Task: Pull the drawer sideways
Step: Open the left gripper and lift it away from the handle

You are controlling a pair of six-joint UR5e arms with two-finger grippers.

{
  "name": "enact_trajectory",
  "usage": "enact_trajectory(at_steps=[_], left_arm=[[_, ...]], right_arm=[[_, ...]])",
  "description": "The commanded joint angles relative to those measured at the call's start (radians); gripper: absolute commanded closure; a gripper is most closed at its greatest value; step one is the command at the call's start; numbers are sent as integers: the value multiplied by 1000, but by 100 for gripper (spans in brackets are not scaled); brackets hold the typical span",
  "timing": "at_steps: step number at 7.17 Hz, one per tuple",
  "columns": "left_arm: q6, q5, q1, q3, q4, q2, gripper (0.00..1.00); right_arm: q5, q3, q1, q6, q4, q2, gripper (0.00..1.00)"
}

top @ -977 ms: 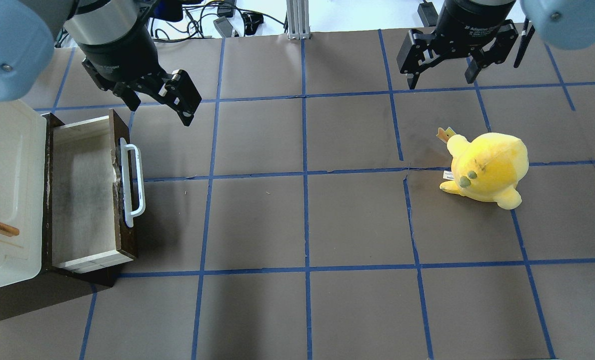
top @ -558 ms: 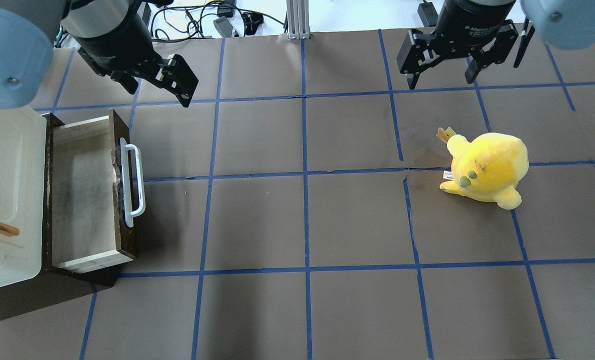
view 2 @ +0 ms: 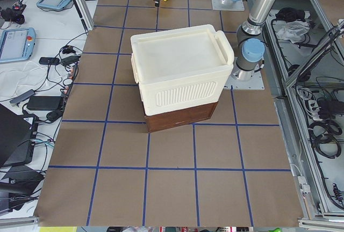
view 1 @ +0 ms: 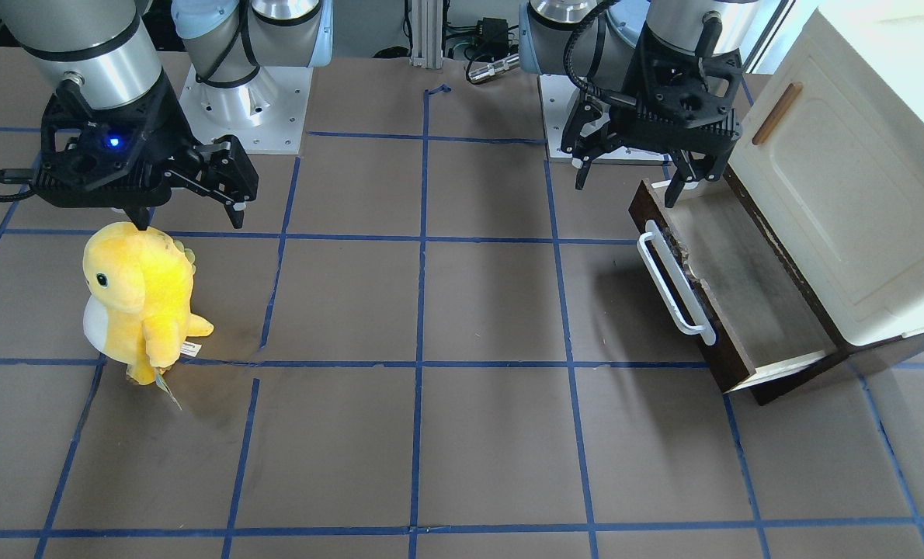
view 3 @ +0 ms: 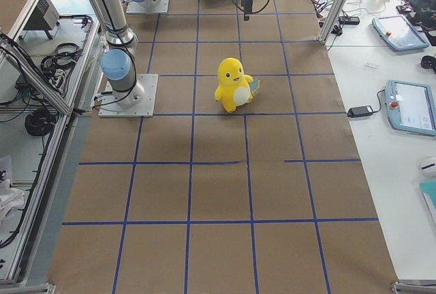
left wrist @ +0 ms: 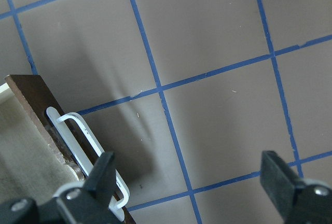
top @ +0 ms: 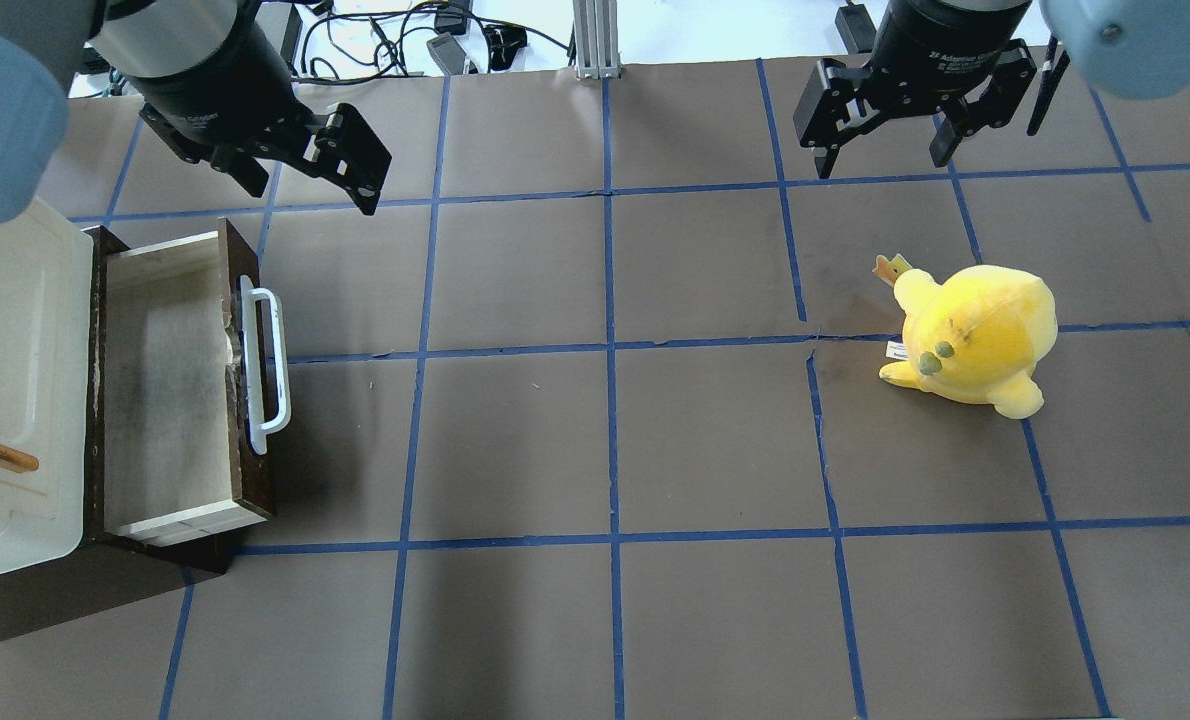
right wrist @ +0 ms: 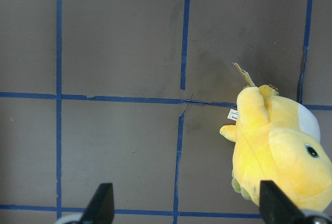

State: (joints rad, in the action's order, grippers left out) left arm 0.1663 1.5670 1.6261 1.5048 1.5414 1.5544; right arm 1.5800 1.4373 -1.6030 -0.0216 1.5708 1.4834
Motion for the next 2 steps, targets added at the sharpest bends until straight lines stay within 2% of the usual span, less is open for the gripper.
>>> enact_trajectory(at_steps=[1, 2], left_arm=[[-43, 11, -2, 0, 34, -13, 0], [-45, 11, -2, 0, 35, -14, 0]], right_arm=[[0, 0, 0, 0, 0, 0, 0], [0, 0, 0, 0, 0, 0, 0]])
